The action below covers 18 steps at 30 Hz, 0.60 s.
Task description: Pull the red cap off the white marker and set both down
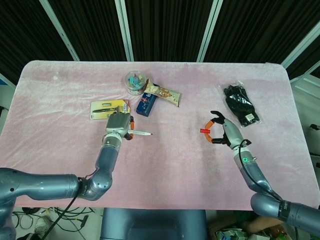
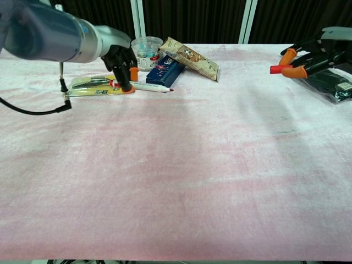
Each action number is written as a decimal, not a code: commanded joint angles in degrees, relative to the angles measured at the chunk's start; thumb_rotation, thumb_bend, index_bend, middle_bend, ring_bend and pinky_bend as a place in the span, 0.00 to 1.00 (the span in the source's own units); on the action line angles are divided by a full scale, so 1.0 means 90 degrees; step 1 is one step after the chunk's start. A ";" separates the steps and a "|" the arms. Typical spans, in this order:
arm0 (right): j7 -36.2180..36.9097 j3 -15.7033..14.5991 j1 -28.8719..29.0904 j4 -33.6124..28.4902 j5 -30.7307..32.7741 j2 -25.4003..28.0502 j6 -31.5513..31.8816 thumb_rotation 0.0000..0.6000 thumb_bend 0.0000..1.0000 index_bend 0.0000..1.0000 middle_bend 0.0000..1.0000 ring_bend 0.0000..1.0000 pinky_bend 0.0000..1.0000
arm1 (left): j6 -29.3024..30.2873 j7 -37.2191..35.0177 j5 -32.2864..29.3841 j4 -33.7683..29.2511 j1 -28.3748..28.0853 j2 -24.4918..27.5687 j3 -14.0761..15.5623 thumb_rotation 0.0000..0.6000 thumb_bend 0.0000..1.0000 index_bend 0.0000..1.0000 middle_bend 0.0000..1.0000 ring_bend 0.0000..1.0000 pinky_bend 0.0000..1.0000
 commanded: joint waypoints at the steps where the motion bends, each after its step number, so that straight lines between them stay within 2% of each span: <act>1: 0.0035 -0.0137 -0.0094 0.0185 -0.0205 -0.0301 0.0108 1.00 0.44 0.91 0.10 0.21 0.18 | -0.0239 -0.0301 0.0314 0.0144 0.0285 0.0060 0.0226 1.00 0.54 0.70 0.36 0.20 0.17; 5: -0.0042 -0.0233 -0.0069 0.0423 -0.0250 -0.0664 0.0111 1.00 0.43 0.91 0.10 0.21 0.18 | -0.0385 -0.0488 0.0476 0.0238 0.0462 0.0039 0.0393 1.00 0.54 0.68 0.35 0.19 0.16; 8: -0.0081 -0.0263 -0.0029 0.0572 -0.0209 -0.0888 0.0061 1.00 0.41 0.90 0.09 0.21 0.18 | -0.0497 -0.0566 0.0538 0.0269 0.0531 0.0035 0.0462 1.00 0.52 0.58 0.32 0.15 0.14; 10: -0.0149 -0.0290 0.0022 0.0708 -0.0187 -0.1081 0.0018 1.00 0.37 0.86 0.08 0.19 0.18 | -0.0614 -0.0536 0.0573 0.0276 0.0558 0.0057 0.0565 1.00 0.45 0.47 0.29 0.13 0.12; 11: -0.0186 -0.0298 0.0039 0.0755 -0.0179 -0.1142 0.0012 1.00 0.33 0.79 0.06 0.18 0.17 | -0.0657 -0.0495 0.0587 0.0269 0.0557 0.0073 0.0617 1.00 0.38 0.39 0.26 0.12 0.10; 13: -0.0320 -0.0352 0.0095 0.0831 -0.0135 -0.1233 -0.0082 1.00 0.24 0.58 0.03 0.15 0.17 | -0.0778 -0.0393 0.0569 0.0230 0.0536 0.0128 0.0714 1.00 0.28 0.27 0.23 0.10 0.08; 15: -0.0530 -0.0468 0.0190 0.0826 -0.0042 -0.1178 -0.0359 1.00 0.11 0.32 0.00 0.10 0.17 | -0.0883 -0.0341 0.0511 0.0189 0.0503 0.0186 0.0739 1.00 0.19 0.15 0.19 0.06 0.05; 18: -0.0845 -0.0549 0.0361 0.0690 0.0279 -0.0950 -0.0756 1.00 0.01 0.13 0.00 0.06 0.16 | -0.0946 -0.0303 0.0445 0.0139 0.0419 0.0262 0.0725 1.00 0.10 0.06 0.13 0.01 0.01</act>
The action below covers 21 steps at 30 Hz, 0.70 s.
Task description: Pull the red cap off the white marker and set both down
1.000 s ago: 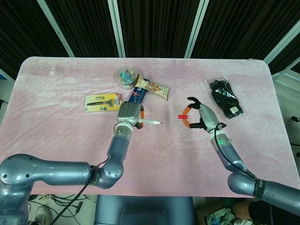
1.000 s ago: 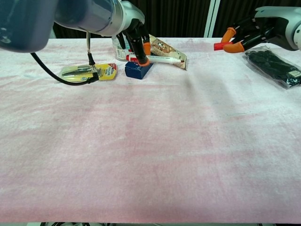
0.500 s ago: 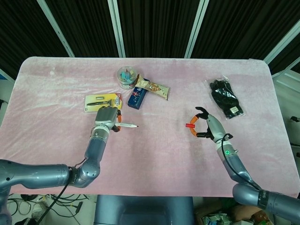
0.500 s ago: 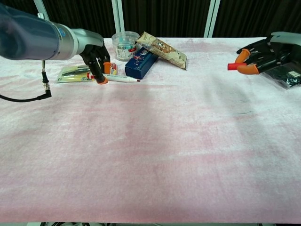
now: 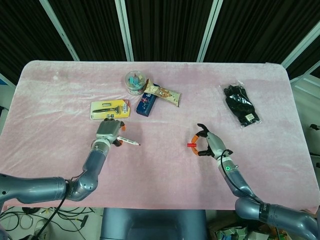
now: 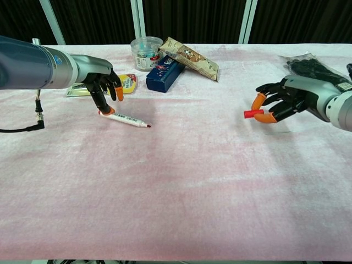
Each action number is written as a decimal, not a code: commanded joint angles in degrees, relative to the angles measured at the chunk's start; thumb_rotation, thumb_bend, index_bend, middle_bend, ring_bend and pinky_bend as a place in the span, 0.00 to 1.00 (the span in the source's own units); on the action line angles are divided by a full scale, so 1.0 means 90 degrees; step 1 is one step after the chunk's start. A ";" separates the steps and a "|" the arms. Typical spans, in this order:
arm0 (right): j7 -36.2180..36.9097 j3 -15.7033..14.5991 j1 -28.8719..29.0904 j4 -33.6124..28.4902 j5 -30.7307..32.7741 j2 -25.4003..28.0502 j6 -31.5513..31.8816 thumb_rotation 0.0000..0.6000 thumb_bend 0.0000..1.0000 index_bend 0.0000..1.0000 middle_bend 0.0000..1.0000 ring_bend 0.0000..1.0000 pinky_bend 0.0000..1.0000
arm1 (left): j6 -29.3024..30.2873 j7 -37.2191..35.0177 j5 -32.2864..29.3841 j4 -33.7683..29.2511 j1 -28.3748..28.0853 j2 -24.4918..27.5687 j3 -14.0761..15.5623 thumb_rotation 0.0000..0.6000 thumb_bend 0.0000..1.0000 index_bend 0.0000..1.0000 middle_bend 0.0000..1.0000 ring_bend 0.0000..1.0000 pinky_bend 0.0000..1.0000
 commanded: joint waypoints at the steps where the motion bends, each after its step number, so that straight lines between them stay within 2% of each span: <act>1: -0.0456 -0.0158 0.0243 -0.0141 0.0414 0.0268 -0.0492 1.00 0.00 0.10 0.00 0.06 0.16 | -0.0051 0.0019 -0.0037 -0.0055 -0.0074 0.0065 -0.0010 1.00 0.07 0.04 0.11 0.00 0.00; 3: -0.0548 -0.0154 0.0293 -0.0237 0.0572 0.0364 -0.0553 1.00 0.00 0.05 0.00 0.06 0.16 | -0.0064 -0.0068 0.0023 -0.0078 -0.0086 0.0081 -0.0053 1.00 0.04 0.03 0.09 0.00 0.00; 7: -0.0488 -0.0007 0.0242 -0.0429 0.0621 0.0542 -0.0398 1.00 0.00 0.03 0.00 0.06 0.16 | -0.0101 -0.0421 0.0285 -0.0174 -0.0033 0.0133 -0.0181 1.00 0.04 0.03 0.08 0.00 0.00; 13: -0.0019 0.0444 -0.0036 -0.0672 0.0247 0.1192 -0.0056 1.00 0.00 0.03 0.00 0.06 0.16 | 0.0140 -0.0626 0.0689 -0.0548 -0.0005 0.0484 -0.0276 1.00 0.04 0.06 0.09 0.00 0.00; 17: 0.0086 0.0588 -0.0234 -0.0500 -0.0016 0.1688 0.0190 1.00 0.00 0.03 0.00 0.07 0.16 | 0.0317 -0.0776 0.1112 -0.0979 0.0135 0.0907 -0.0267 1.00 0.08 0.08 0.09 0.00 0.00; 21: 0.0106 0.0581 -0.0480 0.0012 -0.0289 0.2082 0.0469 1.00 0.01 0.03 0.00 0.07 0.16 | 0.0568 -0.0891 0.1994 -0.1557 0.0450 0.1521 -0.0026 1.00 0.08 0.10 0.09 0.00 0.00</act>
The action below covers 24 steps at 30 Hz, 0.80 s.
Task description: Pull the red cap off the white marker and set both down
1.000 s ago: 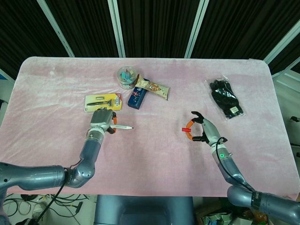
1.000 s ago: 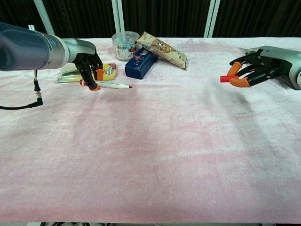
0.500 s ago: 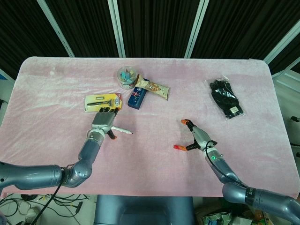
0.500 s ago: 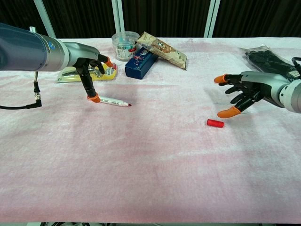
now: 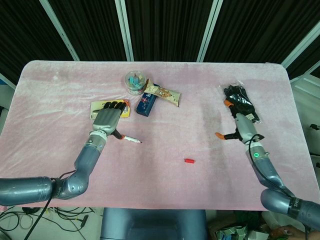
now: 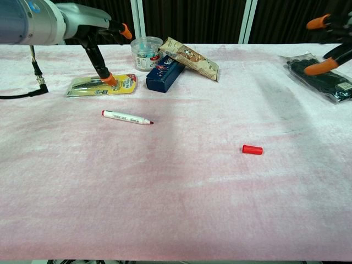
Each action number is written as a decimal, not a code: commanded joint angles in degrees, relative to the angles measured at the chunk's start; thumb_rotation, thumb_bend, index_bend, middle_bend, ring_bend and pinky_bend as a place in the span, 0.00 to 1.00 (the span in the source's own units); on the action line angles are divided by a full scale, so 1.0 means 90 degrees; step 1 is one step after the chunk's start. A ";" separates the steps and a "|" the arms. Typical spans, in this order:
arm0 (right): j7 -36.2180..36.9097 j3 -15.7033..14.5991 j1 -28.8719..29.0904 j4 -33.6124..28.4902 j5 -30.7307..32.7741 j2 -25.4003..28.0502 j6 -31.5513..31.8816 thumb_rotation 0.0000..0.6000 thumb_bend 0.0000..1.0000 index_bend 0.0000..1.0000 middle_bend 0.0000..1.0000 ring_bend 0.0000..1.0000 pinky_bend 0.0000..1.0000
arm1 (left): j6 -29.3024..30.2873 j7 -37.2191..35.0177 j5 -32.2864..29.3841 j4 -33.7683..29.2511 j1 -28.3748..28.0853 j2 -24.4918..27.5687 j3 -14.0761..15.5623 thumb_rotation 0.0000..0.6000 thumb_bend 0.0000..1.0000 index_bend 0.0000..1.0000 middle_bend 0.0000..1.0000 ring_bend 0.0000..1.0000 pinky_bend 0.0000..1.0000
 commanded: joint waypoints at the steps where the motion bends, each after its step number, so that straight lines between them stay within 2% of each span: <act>1: 0.0050 0.0018 -0.0276 0.0558 -0.0345 0.0293 0.0367 1.00 0.01 0.03 0.00 0.07 0.16 | 0.0298 -0.0214 0.0992 -0.0561 0.0388 0.0596 0.0262 1.00 0.08 0.10 0.09 0.00 0.00; 4: 0.0400 -0.0013 -0.0485 0.0995 -0.0621 0.0486 0.0419 1.00 0.03 0.03 0.00 0.07 0.16 | 0.0450 -0.0656 0.2064 -0.0841 0.0849 0.0979 0.0530 1.00 0.08 0.10 0.09 0.00 0.00; 8: 0.1084 -0.0094 -0.0875 0.1361 -0.1062 0.0816 0.0533 1.00 0.06 0.03 0.00 0.07 0.16 | 0.0772 -0.1363 0.3557 -0.1057 0.1626 0.1447 0.1048 1.00 0.08 0.10 0.10 0.00 0.00; 11: 0.1629 -0.0157 -0.1230 0.1181 -0.1232 0.0968 0.0735 1.00 0.08 0.03 0.00 0.08 0.16 | 0.1078 -0.1694 0.4242 -0.1045 0.2083 0.1635 0.1374 1.00 0.08 0.10 0.10 0.00 0.00; 14: 0.2127 -0.0500 -0.1658 0.0888 -0.1918 0.1263 0.0951 1.00 0.09 0.03 0.00 0.08 0.16 | 0.1571 -0.2280 0.5049 -0.0891 0.2718 0.1769 0.1746 1.00 0.08 0.11 0.10 0.00 0.00; 18: 0.1881 -0.0813 -0.2181 0.0849 -0.2392 0.1166 0.1853 1.00 0.09 0.03 0.00 0.08 0.16 | 0.2192 -0.3170 0.5908 -0.0618 0.3543 0.1895 0.2164 1.00 0.09 0.12 0.10 0.00 0.00; 21: 0.1747 -0.0941 -0.2488 0.0710 -0.2605 0.1065 0.2431 1.00 0.09 0.03 0.00 0.08 0.16 | 0.2565 -0.3486 0.6309 -0.0407 0.4038 0.1973 0.2440 1.00 0.09 0.12 0.10 0.00 0.00; 22: 0.1400 -0.1114 -0.2743 0.0478 -0.2836 0.0993 0.2907 1.00 0.09 0.03 0.00 0.08 0.16 | 0.2807 -0.3632 0.6429 -0.0309 0.4382 0.2011 0.2647 1.00 0.09 0.13 0.10 0.00 0.00; 24: 0.1109 -0.1251 -0.2957 0.0159 -0.3079 0.0884 0.3350 1.00 0.09 0.03 0.00 0.08 0.16 | 0.3039 -0.3842 0.6599 -0.0165 0.4676 0.1987 0.2742 1.00 0.09 0.13 0.10 0.00 0.00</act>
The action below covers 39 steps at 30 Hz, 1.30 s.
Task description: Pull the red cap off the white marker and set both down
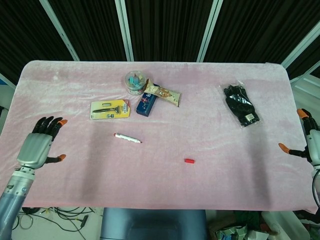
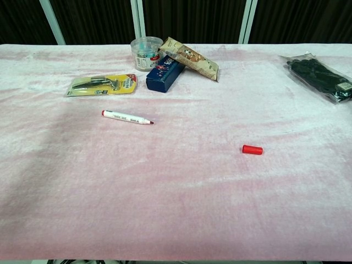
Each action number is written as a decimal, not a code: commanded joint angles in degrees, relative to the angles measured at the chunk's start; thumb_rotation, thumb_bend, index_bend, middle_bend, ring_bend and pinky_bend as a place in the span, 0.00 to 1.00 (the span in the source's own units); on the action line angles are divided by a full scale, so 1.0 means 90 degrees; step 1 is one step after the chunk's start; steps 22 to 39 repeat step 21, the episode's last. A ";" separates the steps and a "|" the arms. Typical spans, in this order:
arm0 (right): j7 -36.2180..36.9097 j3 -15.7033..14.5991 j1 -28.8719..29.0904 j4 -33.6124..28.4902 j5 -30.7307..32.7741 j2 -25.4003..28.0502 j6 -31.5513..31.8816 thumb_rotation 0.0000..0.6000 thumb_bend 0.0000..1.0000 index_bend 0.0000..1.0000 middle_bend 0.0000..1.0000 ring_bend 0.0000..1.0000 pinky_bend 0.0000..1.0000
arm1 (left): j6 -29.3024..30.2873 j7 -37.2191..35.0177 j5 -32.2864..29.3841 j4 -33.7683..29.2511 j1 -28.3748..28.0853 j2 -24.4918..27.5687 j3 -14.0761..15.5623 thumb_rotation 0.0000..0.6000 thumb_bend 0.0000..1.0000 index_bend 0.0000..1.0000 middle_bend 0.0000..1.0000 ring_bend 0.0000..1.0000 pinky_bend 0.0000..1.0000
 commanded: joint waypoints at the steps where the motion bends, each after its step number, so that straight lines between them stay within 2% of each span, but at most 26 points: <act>1: -0.0865 -0.0499 -0.0769 -0.0766 -0.0753 -0.0263 0.1313 1.00 0.09 0.03 0.00 0.08 0.16 | 0.0694 -0.0613 0.0455 0.0456 0.0844 0.0062 0.0406 1.00 0.09 0.13 0.10 0.00 0.00; 8: -0.2267 -0.0641 -0.1026 -0.1198 -0.0760 -0.0596 0.1771 1.00 0.09 0.03 0.00 0.08 0.16 | 0.0828 -0.0913 0.0427 0.0919 0.1378 -0.0135 0.0320 1.00 0.09 0.14 0.10 0.00 0.00; 17: -0.3237 -0.0824 -0.1353 -0.1248 -0.0954 -0.0928 0.2310 1.00 0.09 0.03 0.00 0.08 0.16 | 0.0961 -0.1016 0.0702 0.1285 0.1705 -0.0287 0.0157 1.00 0.09 0.14 0.10 0.00 0.00; 21: -0.3372 -0.0859 -0.1342 -0.1298 -0.1041 -0.0921 0.2270 1.00 0.09 0.03 0.00 0.08 0.16 | 0.0972 -0.1050 0.0845 0.1386 0.1743 -0.0319 0.0076 1.00 0.09 0.15 0.10 0.00 0.00; 39: -0.3372 -0.0859 -0.1342 -0.1298 -0.1041 -0.0921 0.2270 1.00 0.09 0.03 0.00 0.08 0.16 | 0.0972 -0.1050 0.0845 0.1386 0.1743 -0.0319 0.0076 1.00 0.09 0.15 0.10 0.00 0.00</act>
